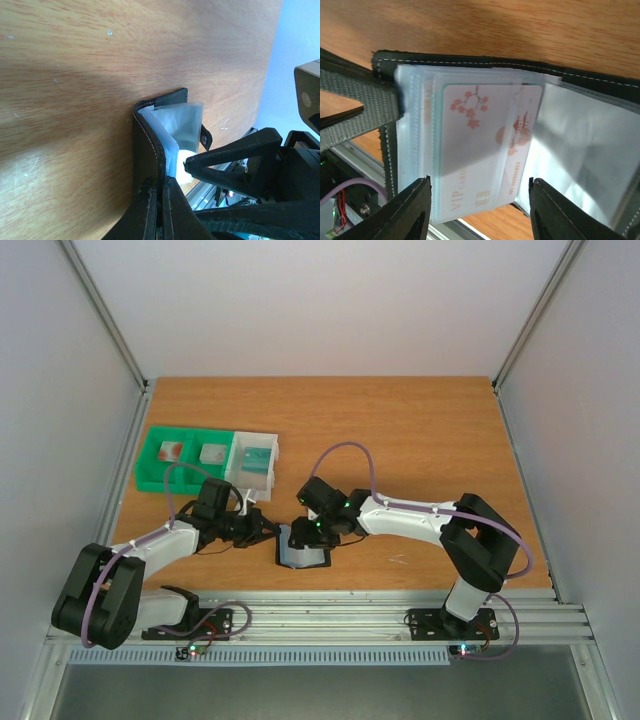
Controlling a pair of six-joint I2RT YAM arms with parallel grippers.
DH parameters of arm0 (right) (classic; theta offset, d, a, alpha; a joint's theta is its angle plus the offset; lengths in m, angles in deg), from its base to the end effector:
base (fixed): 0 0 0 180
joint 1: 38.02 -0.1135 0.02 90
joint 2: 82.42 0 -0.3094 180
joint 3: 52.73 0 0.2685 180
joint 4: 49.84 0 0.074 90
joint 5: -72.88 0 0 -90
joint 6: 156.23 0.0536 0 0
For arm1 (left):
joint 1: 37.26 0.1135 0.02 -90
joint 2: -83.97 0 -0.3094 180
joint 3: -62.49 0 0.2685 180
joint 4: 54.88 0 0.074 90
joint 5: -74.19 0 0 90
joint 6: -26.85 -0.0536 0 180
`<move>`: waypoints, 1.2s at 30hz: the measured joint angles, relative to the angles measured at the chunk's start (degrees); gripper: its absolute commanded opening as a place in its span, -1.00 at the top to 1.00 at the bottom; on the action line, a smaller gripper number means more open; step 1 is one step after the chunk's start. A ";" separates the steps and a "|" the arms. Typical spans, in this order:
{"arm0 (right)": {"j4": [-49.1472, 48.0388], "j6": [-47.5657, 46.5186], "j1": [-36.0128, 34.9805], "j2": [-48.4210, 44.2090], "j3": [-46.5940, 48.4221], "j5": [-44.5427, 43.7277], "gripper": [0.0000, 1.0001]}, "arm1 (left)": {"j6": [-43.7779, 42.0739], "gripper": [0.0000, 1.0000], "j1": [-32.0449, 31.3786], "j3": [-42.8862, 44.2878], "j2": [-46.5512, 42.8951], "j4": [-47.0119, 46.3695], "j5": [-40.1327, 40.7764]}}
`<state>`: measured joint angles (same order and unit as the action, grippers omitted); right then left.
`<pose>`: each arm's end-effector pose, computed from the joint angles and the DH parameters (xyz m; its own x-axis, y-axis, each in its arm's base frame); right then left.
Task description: Take the credit cards out of the card holder
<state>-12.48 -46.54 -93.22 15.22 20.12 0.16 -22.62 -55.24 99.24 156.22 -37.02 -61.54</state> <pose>0.1943 0.3075 0.1969 -0.7660 -0.5384 -0.3514 -0.6428 0.6504 0.4047 0.1886 -0.1016 0.1629 -0.9843 -0.1575 -0.0802 -0.0233 0.5653 -0.8245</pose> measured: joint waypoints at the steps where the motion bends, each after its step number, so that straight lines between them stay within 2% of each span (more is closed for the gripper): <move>1: -0.31 0.04 0.00 0.00 0.00 0.42 -0.14 | 0.00 0.99 0.00 0.00 0.00 0.00 0.00; 13: -1.38 0.46 0.00 2.40 0.68 1.90 -0.12 | 0.00 0.99 0.00 0.00 0.00 0.00 0.00; 27: -1.49 0.98 0.00 3.04 0.98 2.12 -0.26 | 0.00 0.99 0.00 0.00 0.00 0.00 0.00; 36: -0.92 1.07 0.00 4.44 2.16 2.14 -0.04 | -0.04 0.99 0.00 0.00 0.02 0.00 0.07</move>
<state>-13.40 -45.47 -93.22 19.66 22.29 2.30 -22.66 -55.24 99.24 156.24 -37.02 -61.48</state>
